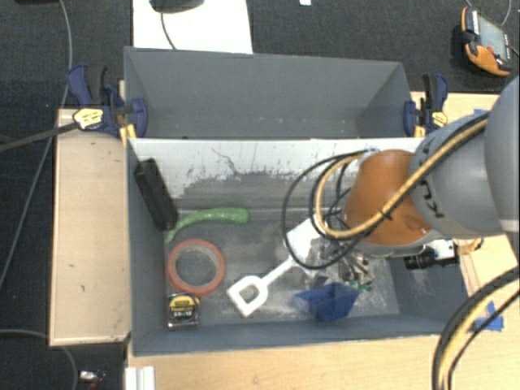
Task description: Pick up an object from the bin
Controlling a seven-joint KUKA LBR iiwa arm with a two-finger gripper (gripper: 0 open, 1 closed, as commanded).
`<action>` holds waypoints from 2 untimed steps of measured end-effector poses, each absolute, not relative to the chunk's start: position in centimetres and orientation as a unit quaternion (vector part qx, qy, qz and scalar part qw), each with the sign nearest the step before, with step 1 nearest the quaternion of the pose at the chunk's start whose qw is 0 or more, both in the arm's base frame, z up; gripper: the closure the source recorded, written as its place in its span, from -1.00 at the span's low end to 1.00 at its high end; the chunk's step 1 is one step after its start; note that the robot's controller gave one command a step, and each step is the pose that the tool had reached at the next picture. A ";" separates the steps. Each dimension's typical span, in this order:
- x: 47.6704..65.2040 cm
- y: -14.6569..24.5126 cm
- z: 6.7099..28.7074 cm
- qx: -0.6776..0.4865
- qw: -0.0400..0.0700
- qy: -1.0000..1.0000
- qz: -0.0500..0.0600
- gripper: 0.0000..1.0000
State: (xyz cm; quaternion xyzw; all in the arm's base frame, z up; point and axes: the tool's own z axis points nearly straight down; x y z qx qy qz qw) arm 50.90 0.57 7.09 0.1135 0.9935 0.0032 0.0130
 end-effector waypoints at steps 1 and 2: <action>50.7 0.7 7.1 0.016 0.013 1.000 0.002 1.00; 51.1 -0.4 7.1 0.118 0.015 0.993 0.003 1.00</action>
Offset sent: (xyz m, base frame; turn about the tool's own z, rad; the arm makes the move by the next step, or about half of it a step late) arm 0.0028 -0.0205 -0.0009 -0.1695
